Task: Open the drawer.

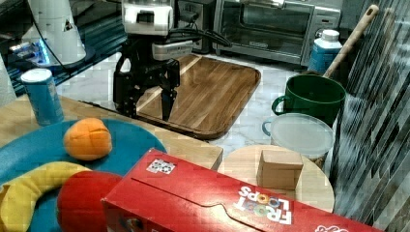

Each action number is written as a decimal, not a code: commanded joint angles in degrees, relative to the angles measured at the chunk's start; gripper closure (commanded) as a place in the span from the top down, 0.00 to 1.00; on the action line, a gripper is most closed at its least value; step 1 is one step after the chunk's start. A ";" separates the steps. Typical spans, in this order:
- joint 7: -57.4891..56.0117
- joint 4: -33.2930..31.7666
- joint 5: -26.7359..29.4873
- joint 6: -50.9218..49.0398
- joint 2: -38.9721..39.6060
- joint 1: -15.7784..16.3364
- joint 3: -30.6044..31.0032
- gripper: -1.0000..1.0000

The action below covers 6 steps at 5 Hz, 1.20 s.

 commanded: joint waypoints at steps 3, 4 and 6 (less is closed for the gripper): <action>-1.38 0.16 7.09 5.08 -0.21 7.07 15.00 1.00; 5.39 -1.15 5.86 6.18 -0.39 9.44 16.71 1.00; 19.90 1.00 5.61 -3.30 -1.61 13.62 17.22 1.00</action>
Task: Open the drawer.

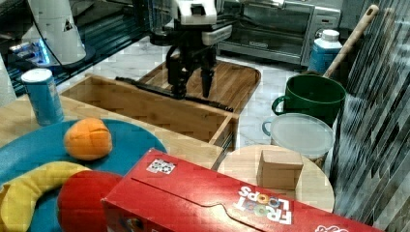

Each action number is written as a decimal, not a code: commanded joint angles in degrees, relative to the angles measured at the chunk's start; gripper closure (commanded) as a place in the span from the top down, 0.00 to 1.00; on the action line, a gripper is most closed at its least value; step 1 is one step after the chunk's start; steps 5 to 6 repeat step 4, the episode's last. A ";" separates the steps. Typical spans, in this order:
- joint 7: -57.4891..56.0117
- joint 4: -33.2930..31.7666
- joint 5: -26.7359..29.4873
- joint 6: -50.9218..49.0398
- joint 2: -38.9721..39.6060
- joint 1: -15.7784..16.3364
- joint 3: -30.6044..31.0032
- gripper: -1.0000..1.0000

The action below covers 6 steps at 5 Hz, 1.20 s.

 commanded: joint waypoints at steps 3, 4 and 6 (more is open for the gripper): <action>14.57 3.46 4.17 -7.02 -1.71 10.19 8.31 1.00; 14.49 3.47 4.28 -6.99 -1.73 10.44 8.07 1.00; 14.49 3.47 4.28 -6.99 -1.73 10.44 8.07 1.00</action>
